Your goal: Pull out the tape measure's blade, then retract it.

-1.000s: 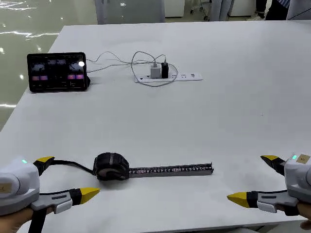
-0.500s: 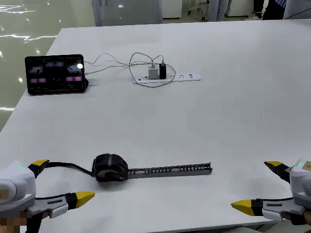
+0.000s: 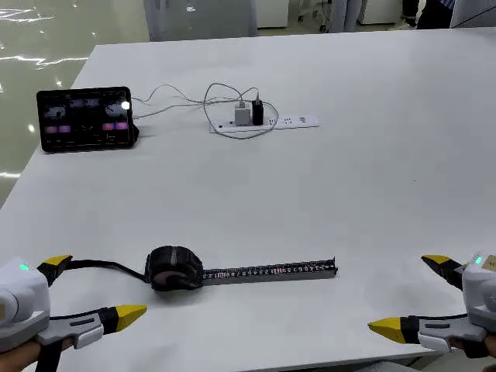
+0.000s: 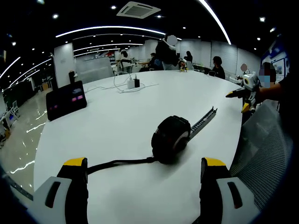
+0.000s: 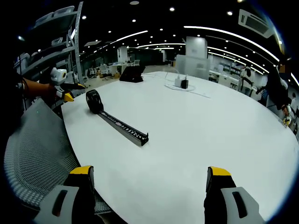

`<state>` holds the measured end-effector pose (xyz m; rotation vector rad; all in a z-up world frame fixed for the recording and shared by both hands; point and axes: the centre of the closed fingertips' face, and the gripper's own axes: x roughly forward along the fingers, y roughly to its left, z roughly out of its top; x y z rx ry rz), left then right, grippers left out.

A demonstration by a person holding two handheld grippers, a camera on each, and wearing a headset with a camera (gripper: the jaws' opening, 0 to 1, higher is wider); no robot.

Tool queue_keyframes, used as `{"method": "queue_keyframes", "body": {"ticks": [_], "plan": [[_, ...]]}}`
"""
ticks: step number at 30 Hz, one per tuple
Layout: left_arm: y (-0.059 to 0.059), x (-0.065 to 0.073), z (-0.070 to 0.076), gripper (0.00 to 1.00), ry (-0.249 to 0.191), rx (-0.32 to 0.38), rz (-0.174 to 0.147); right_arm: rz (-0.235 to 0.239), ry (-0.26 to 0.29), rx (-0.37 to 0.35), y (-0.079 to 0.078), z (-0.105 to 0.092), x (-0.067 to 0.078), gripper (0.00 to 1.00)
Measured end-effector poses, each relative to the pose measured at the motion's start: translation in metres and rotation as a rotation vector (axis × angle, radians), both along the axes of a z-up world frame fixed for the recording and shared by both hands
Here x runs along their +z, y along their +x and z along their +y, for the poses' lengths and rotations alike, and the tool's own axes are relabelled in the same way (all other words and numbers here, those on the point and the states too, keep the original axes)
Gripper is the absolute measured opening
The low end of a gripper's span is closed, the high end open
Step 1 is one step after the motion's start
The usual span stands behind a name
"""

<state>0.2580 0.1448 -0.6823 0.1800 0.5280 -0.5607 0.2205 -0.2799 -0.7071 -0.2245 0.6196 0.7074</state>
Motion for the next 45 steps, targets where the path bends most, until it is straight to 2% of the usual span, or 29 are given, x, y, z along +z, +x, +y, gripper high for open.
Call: {"method": "queue_keyframes", "body": {"ticks": [5,7,9,12,15,17,20,21,23,25,27,28,29,31,33,35,38,41,45], "plan": [[-0.002,-0.005,-0.004,0.99,-0.003,0.002,0.012,0.018,-0.007,0.001,-0.003,-0.002,-0.005,0.99],[-0.003,-0.009,-0.004,0.99,0.001,0.018,0.031,0.023,-0.005,0.010,-0.005,-0.001,-0.007,0.99],[-0.004,-0.014,-0.005,0.99,-0.012,0.045,0.060,0.025,-0.036,0.035,-0.008,0.000,-0.010,0.99],[-0.004,-0.014,-0.011,0.99,-0.031,0.074,0.068,0.027,-0.029,0.052,-0.009,0.003,-0.008,0.99],[-0.002,-0.010,-0.021,0.99,-0.044,0.083,0.055,0.039,-0.028,0.040,-0.007,0.000,-0.005,0.99],[0.003,-0.006,-0.026,0.99,-0.033,0.092,0.038,0.035,-0.018,0.032,-0.005,0.000,0.001,0.99],[0.010,-0.003,-0.033,0.99,-0.034,0.121,0.041,0.037,-0.025,0.035,-0.004,0.000,0.007,0.99],[0.014,0.000,-0.035,0.99,-0.051,0.143,0.034,0.030,-0.033,0.041,-0.003,0.000,0.010,0.99],[0.018,0.002,-0.038,0.99,-0.071,0.172,0.042,0.022,-0.036,0.046,-0.001,0.001,0.015,0.99],[0.022,0.003,-0.035,0.99,-0.066,0.220,0.044,0.010,-0.046,0.057,0.001,0.001,0.018,0.99],[0.028,0.006,-0.032,0.99,-0.056,0.286,0.007,-0.013,-0.094,0.096,0.003,-0.001,0.020,0.99],[0.032,0.010,-0.034,0.99,-0.036,0.278,-0.033,-0.021,-0.112,0.118,0.003,0.001,0.020,0.99],[0.032,0.010,-0.036,0.99,-0.027,0.283,-0.033,-0.018,-0.110,0.119,0.003,0.002,0.020,0.99],[0.033,0.007,-0.042,0.99,-0.014,0.279,-0.012,-0.012,-0.116,0.133,0.005,0.003,0.019,0.99],[0.033,0.006,-0.052,0.99,-0.045,0.273,-0.001,-0.016,-0.130,0.150,0.009,0.004,0.019,0.99],[0.034,0.004,-0.058,0.99,-0.053,0.265,0.004,-0.015,-0.133,0.159,0.012,0.005,0.021,0.99],[0.034,0.004,-0.070,0.99,-0.024,0.253,-0.036,-0.022,-0.147,0.185,0.016,0.010,0.026,0.99],[0.037,0.007,-0.077,0.99,-0.025,0.257,-0.067,-0.022,-0.165,0.215,0.021,0.015,0.026,0.99],[0.040,0.004,-0.085,0.99,-0.057,0.259,-0.066,-0.021,-0.197,0.270,0.024,0.022,0.026,0.99]]}}
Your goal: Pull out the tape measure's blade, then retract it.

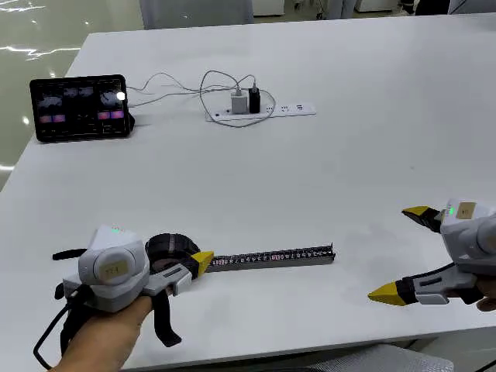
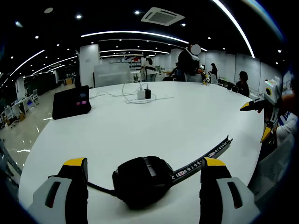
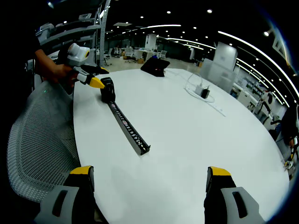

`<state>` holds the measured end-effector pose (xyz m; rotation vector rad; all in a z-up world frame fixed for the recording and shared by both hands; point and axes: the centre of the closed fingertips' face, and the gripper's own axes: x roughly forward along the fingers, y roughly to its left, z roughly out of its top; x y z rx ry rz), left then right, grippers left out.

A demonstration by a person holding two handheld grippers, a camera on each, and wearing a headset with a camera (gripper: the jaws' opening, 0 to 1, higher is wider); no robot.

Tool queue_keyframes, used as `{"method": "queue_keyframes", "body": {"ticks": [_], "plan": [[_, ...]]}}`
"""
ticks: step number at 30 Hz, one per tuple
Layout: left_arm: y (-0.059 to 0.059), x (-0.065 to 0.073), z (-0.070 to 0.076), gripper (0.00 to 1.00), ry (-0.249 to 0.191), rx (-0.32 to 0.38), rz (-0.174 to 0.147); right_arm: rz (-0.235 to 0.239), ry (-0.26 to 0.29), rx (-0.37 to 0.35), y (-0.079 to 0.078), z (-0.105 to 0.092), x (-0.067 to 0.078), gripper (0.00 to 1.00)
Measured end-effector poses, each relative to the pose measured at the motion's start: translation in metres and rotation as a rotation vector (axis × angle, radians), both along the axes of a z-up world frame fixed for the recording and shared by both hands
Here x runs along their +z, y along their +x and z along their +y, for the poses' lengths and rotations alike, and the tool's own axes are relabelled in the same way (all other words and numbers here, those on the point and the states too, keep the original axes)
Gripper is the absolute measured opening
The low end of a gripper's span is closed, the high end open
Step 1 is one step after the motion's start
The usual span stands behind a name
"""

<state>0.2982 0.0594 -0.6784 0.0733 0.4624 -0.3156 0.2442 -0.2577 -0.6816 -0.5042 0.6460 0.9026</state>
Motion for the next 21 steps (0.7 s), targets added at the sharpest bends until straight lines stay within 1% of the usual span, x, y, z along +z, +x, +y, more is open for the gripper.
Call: {"method": "queue_keyframes", "body": {"ticks": [2,5,6,7,9,12,15,16,17,18,19,20,21], "plan": [[0.001,-0.003,-0.001,0.99,-0.011,0.014,-0.003,-0.005,-0.030,0.037,0.002,0.003,-0.002,0.99],[0.003,-0.007,-0.001,0.99,-0.061,0.053,-0.006,0.000,-0.052,0.070,0.006,0.008,-0.003,0.99],[0.003,-0.008,0.000,0.99,-0.071,0.068,-0.006,0.000,-0.058,0.084,0.007,0.010,-0.002,0.99],[0.004,-0.010,0.000,0.99,-0.069,0.074,-0.005,0.001,-0.060,0.093,0.009,0.011,-0.002,0.99],[0.005,-0.016,0.004,0.99,-0.052,0.103,0.015,0.006,-0.067,0.106,0.011,0.013,-0.001,0.99],[0.009,-0.018,0.002,0.99,-0.062,0.129,0.020,0.009,-0.088,0.121,0.016,0.015,-0.001,0.99],[0.009,-0.024,-0.002,0.99,-0.069,0.140,0.038,0.016,-0.102,0.138,0.019,0.016,-0.001,0.99],[0.008,-0.027,-0.004,0.99,-0.068,0.135,0.038,0.015,-0.109,0.146,0.021,0.017,-0.001,0.99],[0.008,-0.026,-0.003,0.97,-0.056,0.137,0.017,0.019,-0.113,0.150,0.022,0.017,-0.002,0.99],[0.006,-0.026,-0.002,0.91,-0.054,0.137,0.007,0.024,-0.119,0.157,0.023,0.018,-0.003,0.99],[0.006,-0.027,-0.001,0.89,-0.064,0.145,0.014,0.024,-0.121,0.166,0.024,0.020,-0.003,0.99],[0.006,-0.028,0.001,0.90,-0.070,0.152,0.020,0.022,-0.124,0.178,0.025,0.022,-0.003,0.99],[0.008,-0.027,0.002,0.93,-0.073,0.155,0.006,0.023,-0.130,0.193,0.026,0.024,-0.004,0.99]]}}
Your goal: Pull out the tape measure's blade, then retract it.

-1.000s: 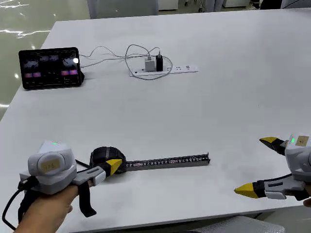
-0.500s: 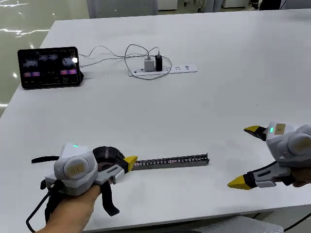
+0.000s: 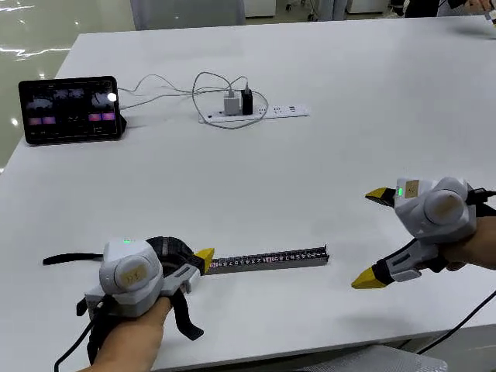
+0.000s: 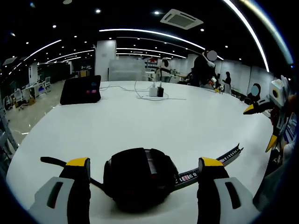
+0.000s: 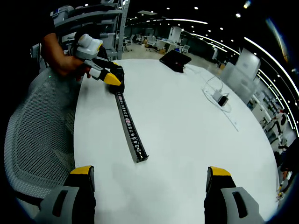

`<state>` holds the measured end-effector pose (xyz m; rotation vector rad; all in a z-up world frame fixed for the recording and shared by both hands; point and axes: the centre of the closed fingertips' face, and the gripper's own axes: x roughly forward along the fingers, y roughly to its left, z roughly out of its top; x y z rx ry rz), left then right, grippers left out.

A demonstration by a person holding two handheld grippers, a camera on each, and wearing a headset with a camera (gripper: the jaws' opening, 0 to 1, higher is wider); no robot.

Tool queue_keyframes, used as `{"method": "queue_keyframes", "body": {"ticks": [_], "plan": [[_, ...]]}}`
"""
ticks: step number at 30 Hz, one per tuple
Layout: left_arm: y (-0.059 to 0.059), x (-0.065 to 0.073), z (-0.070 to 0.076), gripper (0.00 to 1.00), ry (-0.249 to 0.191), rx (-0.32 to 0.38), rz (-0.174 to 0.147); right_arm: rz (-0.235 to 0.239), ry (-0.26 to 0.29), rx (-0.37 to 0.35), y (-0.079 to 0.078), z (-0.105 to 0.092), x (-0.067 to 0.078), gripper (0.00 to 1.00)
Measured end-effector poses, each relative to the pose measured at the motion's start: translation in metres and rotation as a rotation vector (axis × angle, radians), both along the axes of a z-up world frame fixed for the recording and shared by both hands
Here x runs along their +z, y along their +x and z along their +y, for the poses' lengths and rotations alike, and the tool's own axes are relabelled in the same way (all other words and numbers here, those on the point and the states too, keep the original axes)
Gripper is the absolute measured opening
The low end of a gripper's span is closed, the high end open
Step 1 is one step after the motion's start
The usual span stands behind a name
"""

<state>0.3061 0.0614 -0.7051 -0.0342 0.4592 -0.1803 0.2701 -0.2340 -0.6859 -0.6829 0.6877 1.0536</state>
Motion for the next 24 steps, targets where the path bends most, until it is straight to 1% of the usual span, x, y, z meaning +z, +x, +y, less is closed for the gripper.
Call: {"method": "queue_keyframes", "body": {"ticks": [1,2,3,5,6,8,9,10,11,12,14,15,16,17,19,21,22,23,24], "plan": [[0.002,0.003,0.000,0.95,0.004,-0.007,-0.022,0.003,-0.007,0.010,0.001,0.001,-0.001,0.99],[0.005,0.003,0.002,0.97,0.021,-0.014,-0.043,0.006,-0.012,0.028,0.003,0.003,-0.004,0.99],[0.005,0.001,0.004,0.97,0.027,-0.009,-0.038,0.006,-0.018,0.042,0.004,0.004,-0.005,0.99],[0.004,-0.004,0.006,0.95,0.040,-0.011,-0.026,0.002,-0.029,0.068,0.009,0.006,-0.008,0.94],[0.004,-0.005,0.006,0.95,0.048,-0.018,-0.028,0.005,-0.034,0.073,0.010,0.007,-0.009,0.93],[0.005,-0.006,0.008,0.99,0.059,-0.028,-0.031,0.004,-0.055,0.088,0.013,0.009,-0.010,0.91],[0.004,-0.006,0.007,0.99,0.064,-0.041,-0.027,0.003,-0.073,0.088,0.016,0.007,-0.012,0.90],[0.005,-0.005,0.007,0.99,0.074,-0.046,-0.035,0.003,-0.072,0.088,0.020,0.007,-0.014,0.90],[0.005,-0.005,0.006,0.99,0.072,-0.045,-0.038,0.003,-0.071,0.095,0.020,0.008,-0.014,0.88],[0.005,-0.003,0.004,0.99,0.060,-0.048,-0.043,0.009,-0.074,0.104,0.020,0.010,-0.014,0.87],[0.005,-0.003,0.003,0.99,0.069,-0.057,-0.046,0.015,-0.091,0.118,0.020,0.012,-0.017,0.86],[0.005,-0.004,0.003,0.99,0.077,-0.062,-0.044,0.022,-0.099,0.135,0.021,0.013,-0.022,0.85],[0.004,-0.005,0.003,0.99,0.074,-0.063,-0.040,0.028,-0.103,0.148,0.021,0.014,-0.024,0.84],[0.004,-0.006,0.002,0.99,0.071,-0.067,-0.035,0.036,-0.106,0.160,0.019,0.017,-0.026,0.82],[0.003,-0.008,0.002,0.99,0.081,-0.080,-0.027,0.056,-0.113,0.181,0.016,0.020,-0.030,0.77],[0.001,-0.010,0.001,0.99,0.085,-0.092,-0.007,0.068,-0.121,0.197,0.016,0.023,-0.035,0.74],[-0.001,-0.013,0.001,0.99,0.110,-0.105,0.007,0.082,-0.116,0.203,0.014,0.025,-0.037,0.72],[-0.001,-0.013,0.001,0.99,0.126,-0.106,0.005,0.099,-0.112,0.208,0.012,0.026,-0.039,0.67],[-0.001,-0.013,0.001,0.99,0.118,-0.100,0.003,0.107,-0.114,0.210,0.012,0.027,-0.040,0.63]]}}
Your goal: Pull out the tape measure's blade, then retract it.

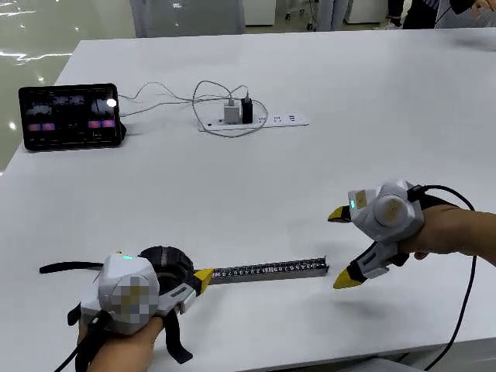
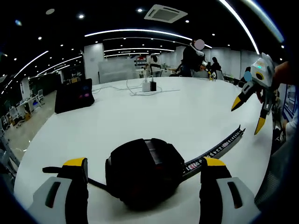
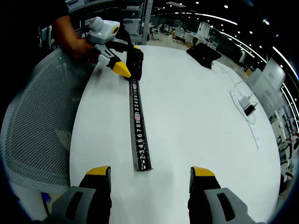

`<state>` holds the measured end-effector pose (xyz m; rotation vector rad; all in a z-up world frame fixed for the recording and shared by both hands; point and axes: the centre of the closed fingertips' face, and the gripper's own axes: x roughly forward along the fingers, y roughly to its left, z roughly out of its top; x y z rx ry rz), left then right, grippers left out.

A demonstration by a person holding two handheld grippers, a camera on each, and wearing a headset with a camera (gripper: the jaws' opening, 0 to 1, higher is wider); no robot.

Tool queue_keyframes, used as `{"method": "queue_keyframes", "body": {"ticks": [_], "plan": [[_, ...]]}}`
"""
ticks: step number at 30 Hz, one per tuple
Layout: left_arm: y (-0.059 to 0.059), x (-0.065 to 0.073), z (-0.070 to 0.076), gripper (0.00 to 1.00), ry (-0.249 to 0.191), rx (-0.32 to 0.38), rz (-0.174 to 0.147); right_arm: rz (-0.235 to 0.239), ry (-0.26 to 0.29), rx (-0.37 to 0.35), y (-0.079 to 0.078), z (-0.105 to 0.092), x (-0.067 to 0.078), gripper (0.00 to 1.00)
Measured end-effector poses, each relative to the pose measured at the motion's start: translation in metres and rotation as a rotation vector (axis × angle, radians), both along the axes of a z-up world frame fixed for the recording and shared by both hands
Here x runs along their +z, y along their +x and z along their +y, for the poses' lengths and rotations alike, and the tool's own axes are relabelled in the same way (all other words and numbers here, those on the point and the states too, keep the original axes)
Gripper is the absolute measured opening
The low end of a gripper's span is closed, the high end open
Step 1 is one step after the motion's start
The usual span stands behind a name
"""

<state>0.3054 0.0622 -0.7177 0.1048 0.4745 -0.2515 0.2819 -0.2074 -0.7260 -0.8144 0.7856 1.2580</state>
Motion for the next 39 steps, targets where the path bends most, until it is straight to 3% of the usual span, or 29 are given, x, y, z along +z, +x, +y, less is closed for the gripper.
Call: {"method": "queue_keyframes", "body": {"ticks": [11,15,17,20,25,29,32,39], "plan": [[0.002,0.003,0.002,0.99,-0.030,0.017,-0.011,0.056,-0.053,0.061,-0.002,-0.002,-0.014,0.38],[0.000,0.000,-0.001,0.99,0.011,-0.017,-0.002,0.080,-0.063,0.060,-0.003,-0.002,-0.018,0.30],[-0.001,0.001,-0.005,0.99,0.007,-0.029,-0.005,0.089,-0.074,0.066,-0.004,-0.002,-0.021,0.26],[-0.001,0.003,-0.006,0.99,0.005,-0.032,-0.010,0.096,-0.074,0.072,-0.006,0.001,-0.023,0.25],[0.002,0.006,0.002,0.99,-0.052,0.029,-0.016,0.102,-0.084,0.085,-0.007,0.004,-0.027,0.21],[0.003,0.003,0.005,0.98,-0.065,0.051,0.001,0.103,-0.088,0.095,-0.007,0.006,-0.029,0.16],[0.003,0.005,0.005,0.93,-0.047,0.053,-0.009,0.095,-0.093,0.107,-0.007,0.005,-0.029,0.13],[0.003,0.004,0.001,0.92,-0.051,0.040,-0.008,0.086,-0.096,0.108,-0.007,0.006,-0.030,0.12]]}}
